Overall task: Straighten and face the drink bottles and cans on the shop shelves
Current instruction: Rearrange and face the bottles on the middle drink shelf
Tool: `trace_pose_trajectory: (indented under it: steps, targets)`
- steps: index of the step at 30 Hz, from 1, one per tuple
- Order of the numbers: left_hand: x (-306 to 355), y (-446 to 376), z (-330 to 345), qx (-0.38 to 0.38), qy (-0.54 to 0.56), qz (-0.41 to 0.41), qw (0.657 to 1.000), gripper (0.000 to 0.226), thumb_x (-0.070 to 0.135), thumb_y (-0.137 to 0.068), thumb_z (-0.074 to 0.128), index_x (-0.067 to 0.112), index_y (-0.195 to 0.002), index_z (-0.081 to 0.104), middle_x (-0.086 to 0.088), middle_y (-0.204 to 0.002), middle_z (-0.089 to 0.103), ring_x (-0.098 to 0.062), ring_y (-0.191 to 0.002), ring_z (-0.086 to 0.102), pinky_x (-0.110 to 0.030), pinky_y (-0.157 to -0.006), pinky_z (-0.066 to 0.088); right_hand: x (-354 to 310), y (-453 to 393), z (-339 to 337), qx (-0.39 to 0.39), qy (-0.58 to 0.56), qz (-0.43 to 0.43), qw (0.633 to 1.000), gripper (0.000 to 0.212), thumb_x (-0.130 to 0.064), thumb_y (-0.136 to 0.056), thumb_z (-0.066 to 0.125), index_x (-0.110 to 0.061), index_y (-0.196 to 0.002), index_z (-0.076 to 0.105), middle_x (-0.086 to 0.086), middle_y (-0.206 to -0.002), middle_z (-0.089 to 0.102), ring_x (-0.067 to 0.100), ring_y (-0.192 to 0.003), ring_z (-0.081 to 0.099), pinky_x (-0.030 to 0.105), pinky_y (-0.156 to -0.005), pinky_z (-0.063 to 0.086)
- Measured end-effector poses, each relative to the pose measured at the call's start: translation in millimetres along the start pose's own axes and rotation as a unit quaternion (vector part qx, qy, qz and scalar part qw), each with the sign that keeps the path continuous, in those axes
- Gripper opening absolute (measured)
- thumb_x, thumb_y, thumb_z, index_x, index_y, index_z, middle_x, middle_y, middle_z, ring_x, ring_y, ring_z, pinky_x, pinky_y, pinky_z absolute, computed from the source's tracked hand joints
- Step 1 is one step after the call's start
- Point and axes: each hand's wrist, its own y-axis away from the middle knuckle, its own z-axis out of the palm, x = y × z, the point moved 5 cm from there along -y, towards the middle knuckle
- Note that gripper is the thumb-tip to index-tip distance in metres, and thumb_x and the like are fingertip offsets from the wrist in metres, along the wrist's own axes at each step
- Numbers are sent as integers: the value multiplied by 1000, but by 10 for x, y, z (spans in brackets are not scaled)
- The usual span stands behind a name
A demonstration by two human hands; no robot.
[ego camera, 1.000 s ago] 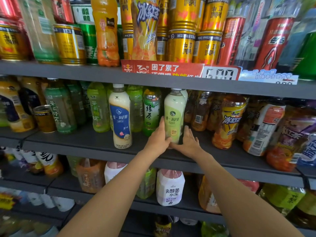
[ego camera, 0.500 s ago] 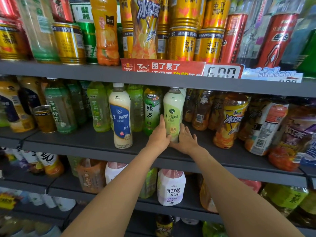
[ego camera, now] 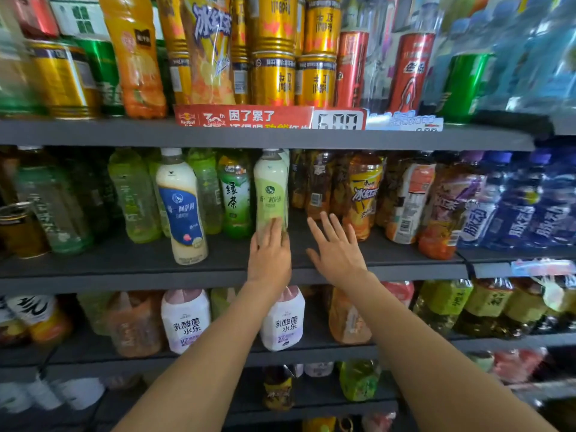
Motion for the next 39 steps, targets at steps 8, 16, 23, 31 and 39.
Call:
trace_pose_trajectory:
  steps: [8,16,23,31,39]
  targets:
    - [339,-13,-37,-24,-20,22,999,65,20,-92,45,10,-149,14,-9,-158,-3,-24,-146,0,-40,-117,4,599,164,-29,-62,-49,95,992,57,-43,-100,27,-35,-150,1,19,-157,-10,36,-145,-5,46,-118,2]
    - [1031,-380,-91,-58,377,-88,920,63,17,-96,41,21,-150,11,-4,-158,9,-22,-145,16,-34,-114,20,883,11,6,-80,-51,86,992,53,-43,-100,26,-37,-149,7,18,-156,6,39,-143,7,49,-116,11]
    - [1438,-646,107,-100,527,-197,820,70,23,-95,44,33,-149,1,-3,-156,20,-28,-139,29,-41,-114,26,1142,121,159,-105,-92,29,990,57,-40,-100,28,-28,-151,5,12,-158,-5,34,-146,-3,46,-117,6]
    - [1498,-683,177,-60,523,-215,823,74,19,-93,48,33,-149,0,-6,-146,38,-28,-131,41,-41,-109,32,1194,-5,265,-114,-176,-19,978,58,-35,-99,33,-24,-151,9,12,-158,-7,32,-146,6,46,-118,14]
    - [1727,-693,257,-83,502,-187,840,74,22,-96,45,34,-148,-6,-2,-154,25,-25,-137,34,-37,-111,28,1300,32,360,-69,-55,-84,993,53,-18,-99,34,-8,-149,20,13,-152,31,37,-145,7,44,-120,5]
